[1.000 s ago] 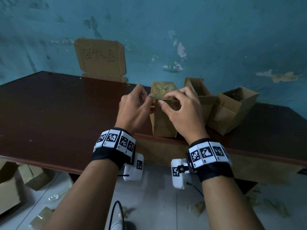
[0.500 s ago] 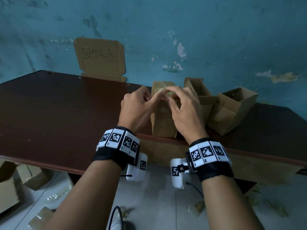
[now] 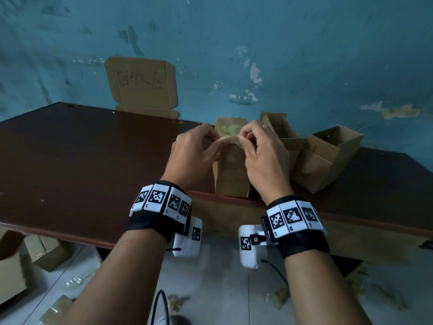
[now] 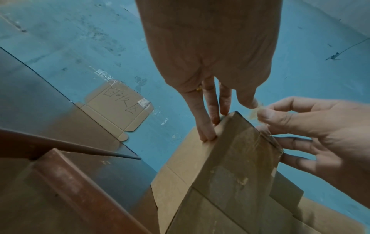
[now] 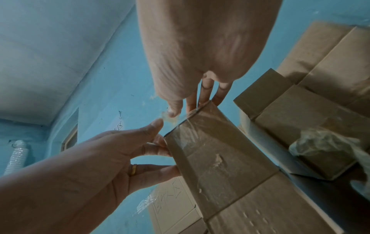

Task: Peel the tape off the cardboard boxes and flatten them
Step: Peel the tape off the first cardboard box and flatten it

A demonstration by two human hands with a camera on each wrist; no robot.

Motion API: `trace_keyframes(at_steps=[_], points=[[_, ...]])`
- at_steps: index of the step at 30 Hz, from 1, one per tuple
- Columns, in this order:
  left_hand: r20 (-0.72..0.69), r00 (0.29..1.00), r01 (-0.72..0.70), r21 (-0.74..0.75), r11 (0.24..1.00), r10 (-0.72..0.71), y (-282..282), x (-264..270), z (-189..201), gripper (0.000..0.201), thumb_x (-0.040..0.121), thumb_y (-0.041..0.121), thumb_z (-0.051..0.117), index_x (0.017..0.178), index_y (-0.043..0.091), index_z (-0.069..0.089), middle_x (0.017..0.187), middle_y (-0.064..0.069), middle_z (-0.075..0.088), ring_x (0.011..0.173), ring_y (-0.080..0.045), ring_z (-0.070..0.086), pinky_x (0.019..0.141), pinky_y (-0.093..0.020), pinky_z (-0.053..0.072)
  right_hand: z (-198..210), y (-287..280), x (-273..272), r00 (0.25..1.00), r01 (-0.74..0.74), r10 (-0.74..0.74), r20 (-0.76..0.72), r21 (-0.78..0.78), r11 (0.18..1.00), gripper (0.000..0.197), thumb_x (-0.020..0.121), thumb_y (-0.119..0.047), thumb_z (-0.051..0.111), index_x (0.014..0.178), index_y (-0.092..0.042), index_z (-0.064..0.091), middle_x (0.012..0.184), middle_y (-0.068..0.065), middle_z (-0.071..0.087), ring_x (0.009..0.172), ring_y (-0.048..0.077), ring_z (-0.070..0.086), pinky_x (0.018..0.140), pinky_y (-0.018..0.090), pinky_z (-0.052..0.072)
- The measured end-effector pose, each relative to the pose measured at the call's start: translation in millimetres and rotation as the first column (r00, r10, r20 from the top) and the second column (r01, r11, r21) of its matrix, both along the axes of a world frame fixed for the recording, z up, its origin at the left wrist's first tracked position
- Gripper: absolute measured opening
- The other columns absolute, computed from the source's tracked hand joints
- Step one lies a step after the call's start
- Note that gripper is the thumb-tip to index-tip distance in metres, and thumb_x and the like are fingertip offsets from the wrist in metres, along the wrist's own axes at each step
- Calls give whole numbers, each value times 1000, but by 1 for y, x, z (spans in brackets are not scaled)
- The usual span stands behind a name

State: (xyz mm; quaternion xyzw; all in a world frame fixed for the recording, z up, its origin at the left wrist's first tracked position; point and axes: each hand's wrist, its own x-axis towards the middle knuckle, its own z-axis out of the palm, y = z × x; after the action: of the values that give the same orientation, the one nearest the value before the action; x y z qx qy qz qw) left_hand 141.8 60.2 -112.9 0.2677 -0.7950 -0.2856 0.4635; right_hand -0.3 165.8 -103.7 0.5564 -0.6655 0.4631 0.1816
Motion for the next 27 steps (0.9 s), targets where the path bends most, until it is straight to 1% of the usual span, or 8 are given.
trace_keyframes(at_steps=[4, 6, 12, 16, 18, 21, 25, 27], points=[[24, 999, 34, -30, 999, -33, -3, 1, -1, 18, 97, 42, 75, 106, 28, 69, 97, 12, 73, 79, -10, 75, 75, -50, 64, 2, 1, -1, 999, 7, -7, 43, -4, 1000, 7, 104, -18, 65, 98, -21, 62, 91, -9, 65, 85, 11, 61, 69, 34, 53], [63, 998, 6, -89, 996, -1, -1, 1, -2, 22, 96, 46, 75, 113, 33, 71, 100, 13, 71, 80, -7, 73, 76, -47, 63, 3, 2, -3, 998, 13, -13, 68, -6, 1000, 8, 105, -17, 63, 98, -21, 62, 91, -9, 66, 84, 10, 62, 69, 36, 54], [93, 991, -81, -187, 979, 100, 4, -9, -7, 43, 87, 70, 66, 111, 35, 74, 103, 11, 63, 76, -5, 69, 74, -42, 62, 4, 6, -3, 994, 23, -22, 105, -14, 1000, 6, 105, -19, 64, 100, -22, 65, 91, -10, 70, 81, 6, 63, 65, 21, 47], [-4, 997, -77, -155, 985, 77, 4, -19, -10, 33, 86, 50, 82, 101, 22, 74, 106, 3, 62, 87, -16, 67, 76, -45, 59, 5, 6, -2, 987, 21, -18, 159, -16, 1000, 11, 105, -16, 64, 112, -24, 66, 97, -9, 74, 84, 10, 68, 67, 29, 50], [-47, 997, -60, -129, 990, 54, 3, -23, -12, 32, 87, 43, 83, 100, 16, 73, 108, 3, 63, 92, -19, 67, 80, -46, 59, 4, 4, -6, 980, 10, 6, 201, -79, 997, 15, 106, -5, 56, 105, -18, 65, 96, -3, 73, 87, 14, 72, 70, 30, 56], [-58, 998, -13, -104, 995, 7, 2, -24, -12, 25, 91, 36, 81, 98, 15, 70, 101, 4, 67, 88, -20, 67, 79, -48, 58, 4, 8, -16, 931, -52, 117, 346, -190, 980, 31, 106, 8, 40, 90, -9, 61, 96, 6, 66, 89, 16, 79, 71, 21, 59], [-47, 999, -1, -76, 997, -3, 1, -19, -11, 23, 94, 38, 75, 93, 17, 66, 96, 5, 66, 87, -20, 65, 78, -48, 56, 4, 12, -14, 941, -104, 145, 305, -146, 984, 23, 102, 3, 52, 94, -11, 68, 99, 2, 72, 91, 6, 77, 76, 29, 63], [-48, 999, -1, -60, 998, -2, 2, -19, -11, 22, 95, 38, 75, 93, 18, 66, 97, 6, 66, 86, -19, 64, 77, -48, 56, 6, 13, -10, 937, -152, 178, 301, -109, 982, 10, 97, -8, 67, 102, -16, 71, 102, -3, 73, 92, 4, 74, 79, 26, 61]])
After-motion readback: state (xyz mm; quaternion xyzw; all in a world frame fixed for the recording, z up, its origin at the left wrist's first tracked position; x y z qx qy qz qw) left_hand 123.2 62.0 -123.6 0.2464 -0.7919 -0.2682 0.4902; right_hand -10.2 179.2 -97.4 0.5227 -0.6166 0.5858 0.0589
